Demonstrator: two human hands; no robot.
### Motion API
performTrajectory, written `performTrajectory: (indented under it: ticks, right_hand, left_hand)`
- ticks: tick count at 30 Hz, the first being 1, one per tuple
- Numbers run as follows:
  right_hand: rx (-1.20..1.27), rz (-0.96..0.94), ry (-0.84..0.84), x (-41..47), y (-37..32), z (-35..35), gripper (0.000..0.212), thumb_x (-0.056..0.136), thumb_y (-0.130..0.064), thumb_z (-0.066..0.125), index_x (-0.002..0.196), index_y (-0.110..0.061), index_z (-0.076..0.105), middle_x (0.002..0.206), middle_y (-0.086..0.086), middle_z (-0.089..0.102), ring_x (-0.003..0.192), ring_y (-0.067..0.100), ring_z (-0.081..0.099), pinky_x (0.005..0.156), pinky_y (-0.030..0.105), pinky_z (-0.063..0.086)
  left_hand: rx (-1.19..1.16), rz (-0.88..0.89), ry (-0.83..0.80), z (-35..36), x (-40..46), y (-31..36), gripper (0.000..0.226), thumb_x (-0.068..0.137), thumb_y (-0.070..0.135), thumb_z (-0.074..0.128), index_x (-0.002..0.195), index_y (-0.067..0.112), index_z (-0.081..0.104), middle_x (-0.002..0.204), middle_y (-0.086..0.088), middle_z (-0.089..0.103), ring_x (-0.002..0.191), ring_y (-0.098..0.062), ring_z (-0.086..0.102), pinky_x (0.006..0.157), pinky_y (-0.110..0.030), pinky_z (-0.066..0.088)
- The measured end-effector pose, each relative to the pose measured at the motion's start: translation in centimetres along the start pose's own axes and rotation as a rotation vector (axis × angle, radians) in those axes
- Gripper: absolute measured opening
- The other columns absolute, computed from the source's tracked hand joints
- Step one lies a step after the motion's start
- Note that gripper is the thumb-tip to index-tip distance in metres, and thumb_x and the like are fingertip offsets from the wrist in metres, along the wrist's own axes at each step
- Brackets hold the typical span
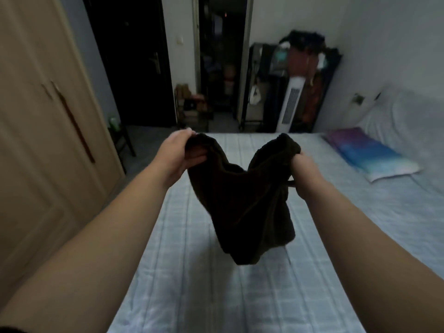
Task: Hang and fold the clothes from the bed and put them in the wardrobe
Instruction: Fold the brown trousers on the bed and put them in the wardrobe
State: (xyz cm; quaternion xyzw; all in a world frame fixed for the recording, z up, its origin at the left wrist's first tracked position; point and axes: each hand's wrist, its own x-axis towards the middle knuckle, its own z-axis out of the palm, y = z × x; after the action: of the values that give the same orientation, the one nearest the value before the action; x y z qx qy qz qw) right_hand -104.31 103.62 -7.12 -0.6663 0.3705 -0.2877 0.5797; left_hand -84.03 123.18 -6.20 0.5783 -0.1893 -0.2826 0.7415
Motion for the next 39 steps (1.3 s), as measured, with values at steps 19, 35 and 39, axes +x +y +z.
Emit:
performTrajectory:
  ticks: [19,35,39]
  right_hand:
    - [-0.253,-0.372,-0.079,1.7,-12.8,-11.4,0.03,0.084,0.005,0.061,0.106,-0.015,0.064,0.102,0.009,0.066,0.099,0.031,0.063,0.079,0.04,0.052]
    - [-0.042,-0.441,-0.221,3.4,-14.1,-15.0,0.021,0.095,-0.033,0.066,0.109,-0.017,0.069,0.103,0.007,0.075,0.095,0.027,0.072,0.078,0.037,0.057]
    - [0.102,-0.561,-0.062,5.0,-16.9,-15.2,0.018,0.093,-0.027,0.07,0.11,-0.021,0.073,0.102,0.004,0.075,0.097,0.027,0.072,0.082,0.043,0.059]
  left_hand:
    - [1.013,0.439,0.48,2.0,-3.4,13.4,0.007,0.09,0.049,0.065,0.094,0.045,0.069,0.095,0.012,0.07,0.093,-0.019,0.065,0.085,-0.04,0.054]
    - [0.948,0.732,0.497,6.7,-2.1,16.7,0.012,0.097,0.043,0.057,0.096,0.033,0.061,0.087,0.013,0.063,0.086,-0.016,0.06,0.076,-0.038,0.047]
    - [0.975,0.812,0.441,8.3,-2.7,20.4,0.016,0.098,0.042,0.057,0.1,0.027,0.062,0.089,0.008,0.064,0.086,-0.017,0.061,0.08,-0.042,0.052]
